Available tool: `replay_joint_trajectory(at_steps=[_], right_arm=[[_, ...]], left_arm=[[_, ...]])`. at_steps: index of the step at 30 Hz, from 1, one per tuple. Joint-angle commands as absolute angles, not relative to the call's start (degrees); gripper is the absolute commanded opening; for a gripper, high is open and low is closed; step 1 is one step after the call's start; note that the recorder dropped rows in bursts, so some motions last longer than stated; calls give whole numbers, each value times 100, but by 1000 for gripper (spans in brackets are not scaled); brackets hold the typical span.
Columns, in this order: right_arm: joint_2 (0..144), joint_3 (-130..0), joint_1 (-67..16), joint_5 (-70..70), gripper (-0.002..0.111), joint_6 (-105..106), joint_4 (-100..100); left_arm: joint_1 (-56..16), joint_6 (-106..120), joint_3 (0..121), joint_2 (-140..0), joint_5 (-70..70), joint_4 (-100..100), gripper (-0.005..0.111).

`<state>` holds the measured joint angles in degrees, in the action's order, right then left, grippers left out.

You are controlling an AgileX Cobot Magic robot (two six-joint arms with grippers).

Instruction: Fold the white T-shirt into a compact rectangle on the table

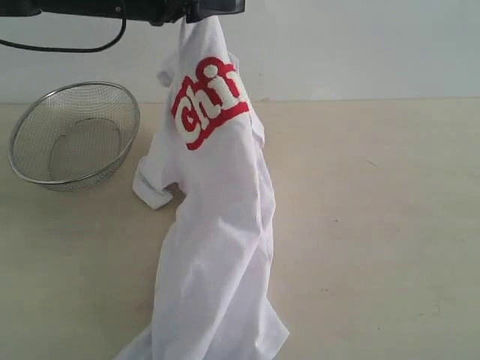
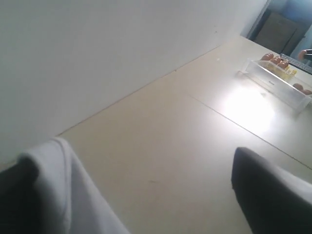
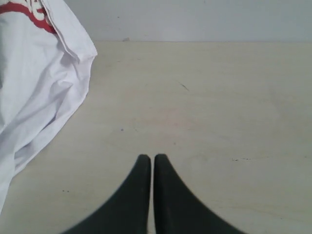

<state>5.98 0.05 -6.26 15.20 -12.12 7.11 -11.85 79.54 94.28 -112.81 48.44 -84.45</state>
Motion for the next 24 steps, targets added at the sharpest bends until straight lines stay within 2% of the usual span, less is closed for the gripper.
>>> replay_joint_trajectory(at_steps=[1,6,12,18,21,24], right_arm=[[588,0,-643,1166,0,-897,1015],[588,0,-643,368,0,-925,711],[588,0,-643,-1082,0,-2302,-567],[588,-363,-651,-1157,0,-2790,-141],[601,-910,-705,-1133,0,-3475,1139],[935,-1383,-1149,-1159,0,-4799,2936]], left_arm=[[-1207,7867,9470,-10779,4949,-8489,85],[-1159,7291,9470,-10372,5010,-8086,85],[-1037,6815,9470,-9847,5407,-7552,82],[-856,6505,9447,-9466,5548,-7292,81],[-1018,6684,9447,-9701,5607,-7446,81],[-1389,7047,9447,-10077,4993,-7447,90]])
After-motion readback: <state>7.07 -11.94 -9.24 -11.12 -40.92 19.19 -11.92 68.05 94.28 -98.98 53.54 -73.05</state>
